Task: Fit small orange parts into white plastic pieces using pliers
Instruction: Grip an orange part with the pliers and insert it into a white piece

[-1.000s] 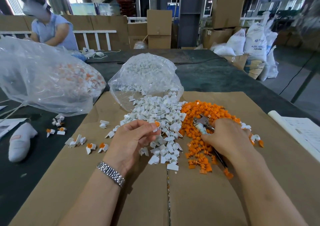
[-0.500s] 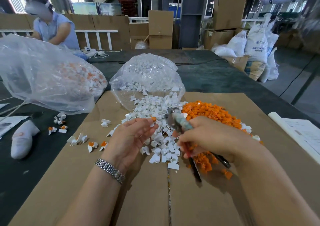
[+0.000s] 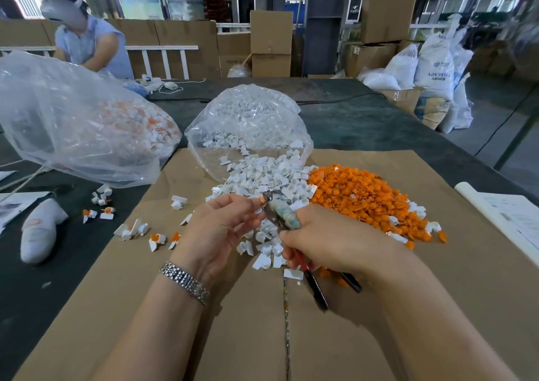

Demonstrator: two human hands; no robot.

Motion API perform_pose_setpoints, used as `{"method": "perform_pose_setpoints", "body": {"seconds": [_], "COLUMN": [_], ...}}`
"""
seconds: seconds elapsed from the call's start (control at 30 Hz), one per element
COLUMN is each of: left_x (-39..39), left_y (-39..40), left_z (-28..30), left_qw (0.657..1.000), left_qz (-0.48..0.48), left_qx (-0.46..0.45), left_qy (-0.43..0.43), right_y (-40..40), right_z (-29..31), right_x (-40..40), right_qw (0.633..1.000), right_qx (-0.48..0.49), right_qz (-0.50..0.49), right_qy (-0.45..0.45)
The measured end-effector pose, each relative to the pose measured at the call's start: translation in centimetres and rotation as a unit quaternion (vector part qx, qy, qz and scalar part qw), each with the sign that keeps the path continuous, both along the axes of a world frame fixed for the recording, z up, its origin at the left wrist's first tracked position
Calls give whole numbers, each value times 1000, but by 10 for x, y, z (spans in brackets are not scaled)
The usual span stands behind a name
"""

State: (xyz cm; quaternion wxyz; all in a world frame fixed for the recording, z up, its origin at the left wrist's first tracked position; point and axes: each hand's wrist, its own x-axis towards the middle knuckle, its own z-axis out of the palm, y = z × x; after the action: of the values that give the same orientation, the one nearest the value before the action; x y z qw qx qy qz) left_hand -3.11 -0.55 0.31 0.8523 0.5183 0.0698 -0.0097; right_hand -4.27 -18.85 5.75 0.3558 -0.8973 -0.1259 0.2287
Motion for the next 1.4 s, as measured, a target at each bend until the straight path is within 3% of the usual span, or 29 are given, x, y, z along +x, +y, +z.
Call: {"method": "perform_pose_setpoints", "body": {"seconds": [0.23,0.37,0.73,0.83,1.0,1.17,1.27,1.33,1.4], "left_x": [1,-1,-4,-5,-7,-10,-13,-13,-13], "left_y": [-1,-2,-2,-4,-3,0,-1,-2,-3], "left_z": [1,1,3,5,8,11,11,11,12], "left_qw": [999,999,999,998,999,995,993,992,991], "left_qz": [12,15,28,16,10,11,-4,-13,-26], "left_qx": [33,35,35,50,49,90,103,104,105], "left_qy": [5,5,18,25,-10,-51,-60,-71,-83], "right_y": [3,10,20,13,-3,-18,-29,-36,-41], "right_z": [-2,-10,-31,-30,-12,-5,-1,-3,-11], "right_x": [-5,-9,-10,-8,-5,-5,-1,8,19], "right_qw": [999,998,982,988,987,984,990,971,946], "right_qx": [-23,-3,-58,-41,131,128,7,-81,-151], "right_qz": [13,-14,-79,-62,-77,-103,-130,-159,-197], "right_qy": [-36,-61,-164,-133,54,75,-56,-161,-207]}}
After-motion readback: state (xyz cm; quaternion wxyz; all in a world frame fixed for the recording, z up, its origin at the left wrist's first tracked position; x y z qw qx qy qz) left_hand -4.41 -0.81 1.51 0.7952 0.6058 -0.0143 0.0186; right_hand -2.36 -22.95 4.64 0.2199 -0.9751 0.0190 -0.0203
